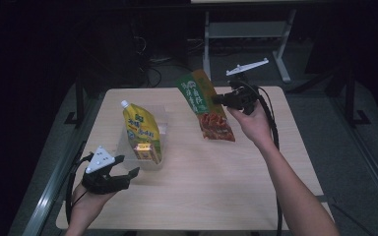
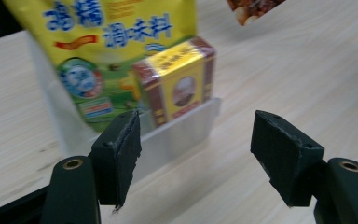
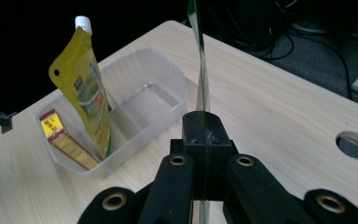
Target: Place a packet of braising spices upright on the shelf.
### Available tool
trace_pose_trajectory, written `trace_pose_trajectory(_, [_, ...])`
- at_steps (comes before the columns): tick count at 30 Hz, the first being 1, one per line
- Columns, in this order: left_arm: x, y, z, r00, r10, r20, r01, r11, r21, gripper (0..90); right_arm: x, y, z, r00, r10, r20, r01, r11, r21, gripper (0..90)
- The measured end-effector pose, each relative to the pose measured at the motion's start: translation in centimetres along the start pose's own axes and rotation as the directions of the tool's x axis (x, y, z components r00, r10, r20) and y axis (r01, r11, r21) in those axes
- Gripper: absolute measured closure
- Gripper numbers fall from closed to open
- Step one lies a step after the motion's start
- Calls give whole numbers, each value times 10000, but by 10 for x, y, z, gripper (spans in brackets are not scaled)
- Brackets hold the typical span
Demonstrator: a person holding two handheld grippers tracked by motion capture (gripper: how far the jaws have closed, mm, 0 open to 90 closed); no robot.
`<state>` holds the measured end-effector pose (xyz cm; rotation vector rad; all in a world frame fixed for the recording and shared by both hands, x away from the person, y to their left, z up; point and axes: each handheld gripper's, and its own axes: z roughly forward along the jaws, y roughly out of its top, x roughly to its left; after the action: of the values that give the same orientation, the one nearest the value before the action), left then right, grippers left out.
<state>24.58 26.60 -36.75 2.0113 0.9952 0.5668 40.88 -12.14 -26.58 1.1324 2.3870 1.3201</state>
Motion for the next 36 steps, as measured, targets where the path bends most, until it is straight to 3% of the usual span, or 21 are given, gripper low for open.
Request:
trace_pose_trajectory(7, [13, -8, 0, 9991, -260, -323, 263, 9996, 93, 321, 7, 12, 8, 9997, -195, -161, 193, 9997, -146, 900])
trace_pose_trajectory(20, [31, -22, 6, 9956, -781, -519, 791, 9967, 182, 297, 27, 42, 30, 9967, -603, -551, 566, 9962, -665, 900])
trace_pose_trajectory(28, [36, -25, 10, 9943, -853, -641, 867, 9960, 197, 294, 38, 60, 53, 9939, -669, -876, 590, 9942, -895, 900])
trace_pose_trajectory(30, [38, -26, 11, 9951, -746, -647, 773, 9961, 414, 293, 41, 64, 59, 9932, -659, -961, 568, 9939, -946, 900])
trace_pose_trajectory(36, [42, -29, 14, 9942, -919, -560, 944, 9946, 440, 294, 49, 74, 88, 9904, -729, -1178, 600, 9922, -1095, 900])
